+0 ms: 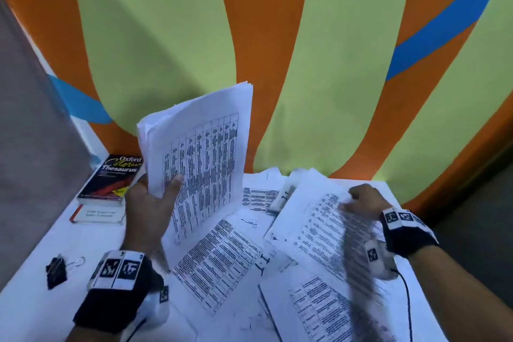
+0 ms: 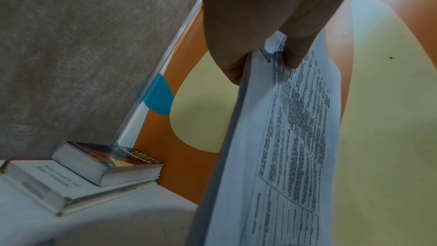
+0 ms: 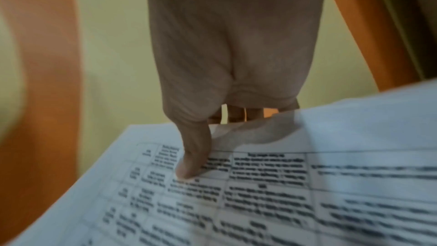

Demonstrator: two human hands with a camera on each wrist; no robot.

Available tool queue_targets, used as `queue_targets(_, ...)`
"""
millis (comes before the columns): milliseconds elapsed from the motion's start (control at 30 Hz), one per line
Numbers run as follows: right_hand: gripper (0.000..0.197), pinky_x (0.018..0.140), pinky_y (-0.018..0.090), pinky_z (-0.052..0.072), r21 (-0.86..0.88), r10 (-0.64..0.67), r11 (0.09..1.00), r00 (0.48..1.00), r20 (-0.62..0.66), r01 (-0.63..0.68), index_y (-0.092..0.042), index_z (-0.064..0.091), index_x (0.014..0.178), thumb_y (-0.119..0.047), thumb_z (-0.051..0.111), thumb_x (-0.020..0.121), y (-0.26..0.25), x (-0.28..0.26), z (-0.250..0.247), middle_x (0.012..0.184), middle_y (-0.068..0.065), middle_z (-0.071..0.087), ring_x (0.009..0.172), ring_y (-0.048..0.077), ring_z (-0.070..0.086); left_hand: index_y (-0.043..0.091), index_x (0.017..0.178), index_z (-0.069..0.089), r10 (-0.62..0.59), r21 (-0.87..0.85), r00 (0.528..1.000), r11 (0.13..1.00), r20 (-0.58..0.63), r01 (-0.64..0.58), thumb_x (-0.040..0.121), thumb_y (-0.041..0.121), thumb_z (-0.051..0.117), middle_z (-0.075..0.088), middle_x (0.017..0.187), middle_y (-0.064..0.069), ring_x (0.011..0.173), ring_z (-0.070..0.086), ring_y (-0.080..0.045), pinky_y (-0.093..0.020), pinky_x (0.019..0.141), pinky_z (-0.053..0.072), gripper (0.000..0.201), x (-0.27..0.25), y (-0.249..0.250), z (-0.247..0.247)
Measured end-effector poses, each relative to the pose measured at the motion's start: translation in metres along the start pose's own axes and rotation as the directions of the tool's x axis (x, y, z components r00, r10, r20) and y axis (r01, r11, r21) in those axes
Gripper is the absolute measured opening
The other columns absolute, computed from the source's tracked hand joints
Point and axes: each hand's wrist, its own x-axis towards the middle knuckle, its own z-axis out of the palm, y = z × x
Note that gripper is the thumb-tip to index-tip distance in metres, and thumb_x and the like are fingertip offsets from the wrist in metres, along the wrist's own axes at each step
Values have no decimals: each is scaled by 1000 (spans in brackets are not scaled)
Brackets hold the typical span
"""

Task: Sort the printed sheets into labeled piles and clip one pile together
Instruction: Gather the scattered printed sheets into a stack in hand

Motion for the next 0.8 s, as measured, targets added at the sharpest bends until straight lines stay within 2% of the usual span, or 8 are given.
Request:
queue_targets(67,24,60,29,40,-19,19,1000,1000,1,-19,-14,57,72,-31,71,82,3,19,-2,77,3,56,86,26,56,8,86,65,-4,7,1000,1000,-20,5,81,25,71,65,78,-12,72,61,-23,-26,67,46,18,2,-1,-3)
queue_targets(133,35,84,36,48,-42,35,998,999,-11,-36,-4,64,101,-32,71,82,8,39,3,108,11,58,104,31,56,12,83,64,-26,11,999,1000,-27,26,81,28,72,64,80,-13,72,59,-23,-31,70,45,18,6,-5,-5)
queue_targets(200,38,86,36,49,-80,32,996,999,-19,-34,-6,63,100,-38,71,80,13,56,10,117,14,57,101,31,56,8,81,62,-54,26,998,998,-32,55,80,32,72,60,79,-14,70,56,-23,-33,68,43,26,9,-10,-6)
queue_targets(333,43,86,34,49,-179,77,981,996,43,-68,-8,63,105,-45,62,83,34,81,32,116,17,60,105,32,58,-5,77,61,-44,13,996,999,-77,45,80,26,72,59,74,-13,59,54,-17,-27,61,41,33,13,-13,-2)
queue_targets(467,26,90,44,49,-203,116,973,993,4,-113,-19,61,95,-41,62,81,42,86,37,113,11,59,105,33,57,12,66,59,-30,-21,997,999,-72,29,82,19,70,58,64,-5,48,52,6,-22,56,44,21,12,-9,7)
queue_targets(567,10,91,44,43,-158,86,983,995,-55,-94,-22,57,86,-30,61,82,35,73,29,102,6,62,105,31,57,-1,70,58,-18,-35,997,999,-70,16,82,18,71,60,66,-4,51,50,4,-28,63,42,26,13,-14,10)
queue_targets(667,15,84,40,49,-92,-32,996,982,-185,15,-9,67,90,-17,69,77,28,57,21,100,11,67,101,34,60,18,74,60,-6,-13,999,1000,-52,5,81,21,72,64,65,12,61,57,1,-28,70,46,15,16,-16,11)
queue_targets(800,10,67,16,47,158,-206,959,964,-171,233,1,69,84,-4,72,76,14,20,-2,93,16,70,84,22,61,23,74,59,-26,-12,999,1000,-28,26,80,23,73,61,75,-3,72,58,-18,-36,74,46,15,16,-11,11)
